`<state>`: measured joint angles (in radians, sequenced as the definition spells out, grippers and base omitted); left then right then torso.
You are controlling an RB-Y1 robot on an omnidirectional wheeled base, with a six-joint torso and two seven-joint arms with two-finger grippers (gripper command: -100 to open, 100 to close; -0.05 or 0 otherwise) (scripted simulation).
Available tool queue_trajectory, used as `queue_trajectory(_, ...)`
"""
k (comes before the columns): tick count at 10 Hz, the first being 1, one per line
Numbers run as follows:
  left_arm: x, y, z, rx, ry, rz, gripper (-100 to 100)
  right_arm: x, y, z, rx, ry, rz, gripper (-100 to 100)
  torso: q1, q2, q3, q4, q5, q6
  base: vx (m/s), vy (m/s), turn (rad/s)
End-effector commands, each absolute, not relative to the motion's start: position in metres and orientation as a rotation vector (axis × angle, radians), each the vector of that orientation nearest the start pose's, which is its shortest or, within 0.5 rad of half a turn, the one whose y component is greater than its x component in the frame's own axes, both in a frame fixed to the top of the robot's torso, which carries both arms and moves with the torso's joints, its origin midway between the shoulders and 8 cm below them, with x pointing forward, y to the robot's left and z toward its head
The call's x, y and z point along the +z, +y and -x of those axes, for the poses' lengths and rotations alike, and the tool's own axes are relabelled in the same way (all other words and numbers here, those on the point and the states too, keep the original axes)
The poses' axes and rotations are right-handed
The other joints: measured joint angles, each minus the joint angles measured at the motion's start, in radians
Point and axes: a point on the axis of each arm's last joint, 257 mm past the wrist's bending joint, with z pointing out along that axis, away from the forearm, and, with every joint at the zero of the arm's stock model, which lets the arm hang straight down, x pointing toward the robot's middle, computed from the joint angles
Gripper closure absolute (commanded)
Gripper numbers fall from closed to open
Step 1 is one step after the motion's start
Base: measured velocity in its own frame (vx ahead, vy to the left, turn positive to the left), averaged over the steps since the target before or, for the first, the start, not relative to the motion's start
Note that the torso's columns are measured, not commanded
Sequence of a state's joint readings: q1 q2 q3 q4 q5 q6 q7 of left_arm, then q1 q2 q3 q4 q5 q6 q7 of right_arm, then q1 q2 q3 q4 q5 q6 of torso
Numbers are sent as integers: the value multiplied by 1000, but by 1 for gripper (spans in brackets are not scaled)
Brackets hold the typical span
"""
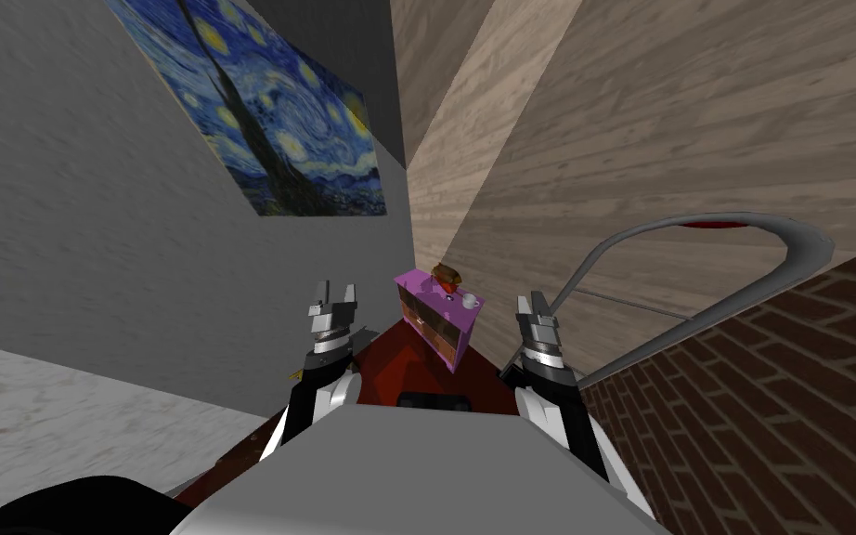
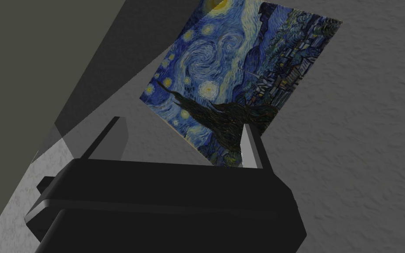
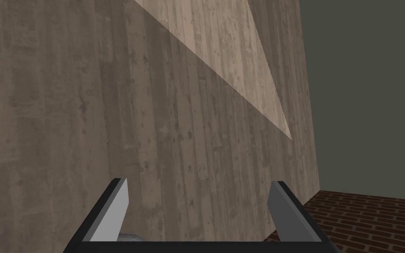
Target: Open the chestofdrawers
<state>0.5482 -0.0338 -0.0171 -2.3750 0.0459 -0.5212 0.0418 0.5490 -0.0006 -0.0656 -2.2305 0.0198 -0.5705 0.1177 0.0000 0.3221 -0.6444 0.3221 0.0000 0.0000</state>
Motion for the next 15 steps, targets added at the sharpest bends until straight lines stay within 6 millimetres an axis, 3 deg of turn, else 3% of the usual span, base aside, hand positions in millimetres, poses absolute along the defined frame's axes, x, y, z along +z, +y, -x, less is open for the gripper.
queue_trajectory(1, 55, 284, -316, -1383, 492, 664, 0, 1, -304, -333, 1093, 668, -606, 0, 0, 74, -147, 74, 0, 0, 0, 0, 0)
queue_trajectory(4, 55, 284, -316, -1383, 491, 664, 0, 1, -304, -333, 1093, 668, -606, 0, 0, 296, -590, 295, 0, 0, 0, 0, 0)
queue_trajectory(5, 55, 284, -316, -1383, 491, 664, 0, -1, -297, -337, 1085, 713, -570, -100, 0, 369, -738, 369, 0, 0, 15, 11, 5)
queue_trajectory(7, 55, 284, -316, -1383, 492, 665, 0, -7, -285, -345, 1060, 786, -513, -100, 1, 412, -827, 412, 0, 0, 24, 25, 9)
queue_trajectory(15, 55, 284, -316, -1383, 492, 665, 0, -54, -227, -378, 848, 1070, -241, -100, -1, 417, -831, 416, 0, 0, 50, 56, 15)
